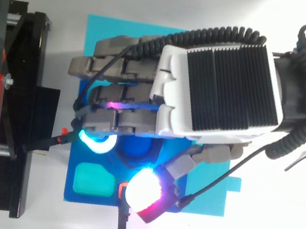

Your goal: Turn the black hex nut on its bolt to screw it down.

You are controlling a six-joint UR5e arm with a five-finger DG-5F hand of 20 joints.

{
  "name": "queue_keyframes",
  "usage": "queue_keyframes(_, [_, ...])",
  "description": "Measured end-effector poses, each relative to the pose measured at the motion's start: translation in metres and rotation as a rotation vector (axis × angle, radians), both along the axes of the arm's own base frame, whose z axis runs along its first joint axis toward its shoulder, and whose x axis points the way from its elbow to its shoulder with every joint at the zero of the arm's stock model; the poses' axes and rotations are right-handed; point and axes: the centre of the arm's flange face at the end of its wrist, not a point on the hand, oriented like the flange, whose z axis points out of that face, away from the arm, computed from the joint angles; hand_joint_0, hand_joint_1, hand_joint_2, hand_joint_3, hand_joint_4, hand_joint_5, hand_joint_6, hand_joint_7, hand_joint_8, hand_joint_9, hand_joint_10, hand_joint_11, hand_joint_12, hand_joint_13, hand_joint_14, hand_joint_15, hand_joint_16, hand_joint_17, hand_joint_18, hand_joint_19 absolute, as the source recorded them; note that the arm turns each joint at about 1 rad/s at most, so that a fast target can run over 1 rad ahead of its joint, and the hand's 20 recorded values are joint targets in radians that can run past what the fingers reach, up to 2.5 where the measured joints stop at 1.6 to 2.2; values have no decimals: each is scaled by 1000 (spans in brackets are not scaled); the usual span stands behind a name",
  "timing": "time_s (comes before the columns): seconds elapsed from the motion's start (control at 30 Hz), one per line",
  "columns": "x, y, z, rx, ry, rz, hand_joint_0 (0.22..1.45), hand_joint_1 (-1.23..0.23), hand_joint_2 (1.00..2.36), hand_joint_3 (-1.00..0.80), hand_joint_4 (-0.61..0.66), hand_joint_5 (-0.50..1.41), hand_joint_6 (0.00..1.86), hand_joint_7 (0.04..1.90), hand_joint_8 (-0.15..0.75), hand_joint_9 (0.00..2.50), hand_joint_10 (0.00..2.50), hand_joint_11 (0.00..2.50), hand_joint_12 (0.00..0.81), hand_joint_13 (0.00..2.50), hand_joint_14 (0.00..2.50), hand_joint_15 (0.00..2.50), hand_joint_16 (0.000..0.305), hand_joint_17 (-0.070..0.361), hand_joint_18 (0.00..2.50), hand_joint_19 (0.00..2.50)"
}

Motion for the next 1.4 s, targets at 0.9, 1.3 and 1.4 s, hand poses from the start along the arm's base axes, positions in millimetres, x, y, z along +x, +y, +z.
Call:
queue_keyframes(0.9, [-4,-50,12,-9,-70,32,472,-390,1000,-500,224,-75,504,980,294,747,15,356,360,425,3,90,61,137,321,325])
queue_keyframes(1.3, [5,5,13,3,-75,103,482,-381,1000,-500,113,-47,505,1011,260,744,13,298,345,415,3,74,58,130,318,327])
queue_keyframes(1.4, [6,17,13,7,-70,115,483,-382,1000,-500,117,-45,505,1023,260,749,14,301,345,417,3,72,57,129,317,327])
